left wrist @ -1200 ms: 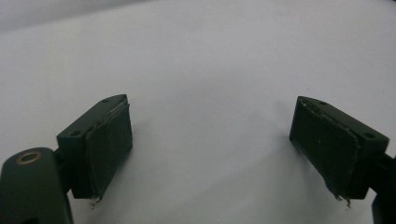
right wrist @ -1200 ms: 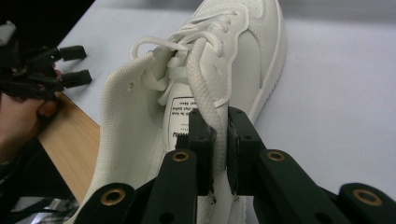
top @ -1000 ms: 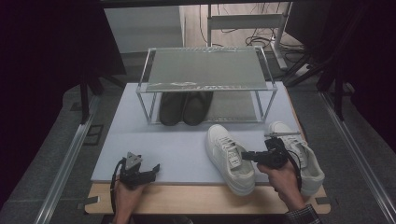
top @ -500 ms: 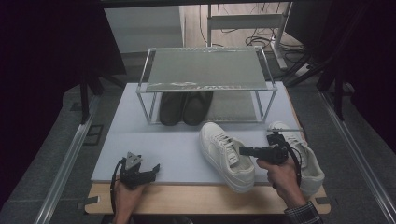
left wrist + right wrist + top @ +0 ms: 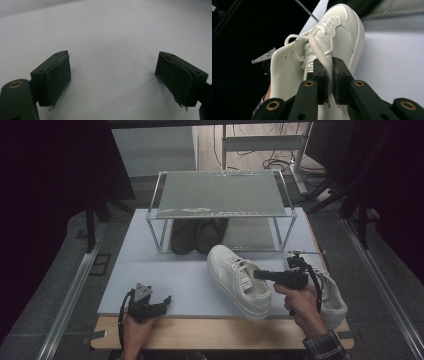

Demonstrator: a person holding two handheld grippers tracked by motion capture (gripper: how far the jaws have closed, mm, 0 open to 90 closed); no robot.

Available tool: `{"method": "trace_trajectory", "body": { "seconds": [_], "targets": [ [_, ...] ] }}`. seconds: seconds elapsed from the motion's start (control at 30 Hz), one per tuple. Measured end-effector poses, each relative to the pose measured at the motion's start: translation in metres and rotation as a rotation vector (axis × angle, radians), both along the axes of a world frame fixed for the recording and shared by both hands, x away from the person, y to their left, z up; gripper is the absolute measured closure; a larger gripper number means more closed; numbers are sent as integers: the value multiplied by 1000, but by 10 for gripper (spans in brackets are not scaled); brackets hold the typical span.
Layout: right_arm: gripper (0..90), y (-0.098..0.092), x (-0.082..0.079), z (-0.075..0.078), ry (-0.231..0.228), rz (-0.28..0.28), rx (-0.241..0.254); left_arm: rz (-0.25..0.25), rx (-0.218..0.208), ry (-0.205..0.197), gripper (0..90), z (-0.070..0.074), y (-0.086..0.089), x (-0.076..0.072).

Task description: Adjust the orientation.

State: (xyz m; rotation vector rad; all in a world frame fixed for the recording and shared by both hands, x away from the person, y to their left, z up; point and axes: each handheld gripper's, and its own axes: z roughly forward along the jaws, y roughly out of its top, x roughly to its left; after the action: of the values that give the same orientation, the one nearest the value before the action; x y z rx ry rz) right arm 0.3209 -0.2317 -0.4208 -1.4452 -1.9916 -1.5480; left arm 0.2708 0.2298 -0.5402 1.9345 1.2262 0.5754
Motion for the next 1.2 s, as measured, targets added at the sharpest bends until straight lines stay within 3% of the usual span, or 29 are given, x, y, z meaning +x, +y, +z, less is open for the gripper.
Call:
{"method": "trace_trajectory", "body": {
  "seconds": [0.57, 1.2],
  "targets": [
    [826, 11, 9, 38, -46, 10, 61, 0, 0, -3, 126, 0, 0, 0],
    [832, 18, 15, 69, -46, 28, 131, -1, 1, -1, 127, 0, 0, 0]
  ]
}}
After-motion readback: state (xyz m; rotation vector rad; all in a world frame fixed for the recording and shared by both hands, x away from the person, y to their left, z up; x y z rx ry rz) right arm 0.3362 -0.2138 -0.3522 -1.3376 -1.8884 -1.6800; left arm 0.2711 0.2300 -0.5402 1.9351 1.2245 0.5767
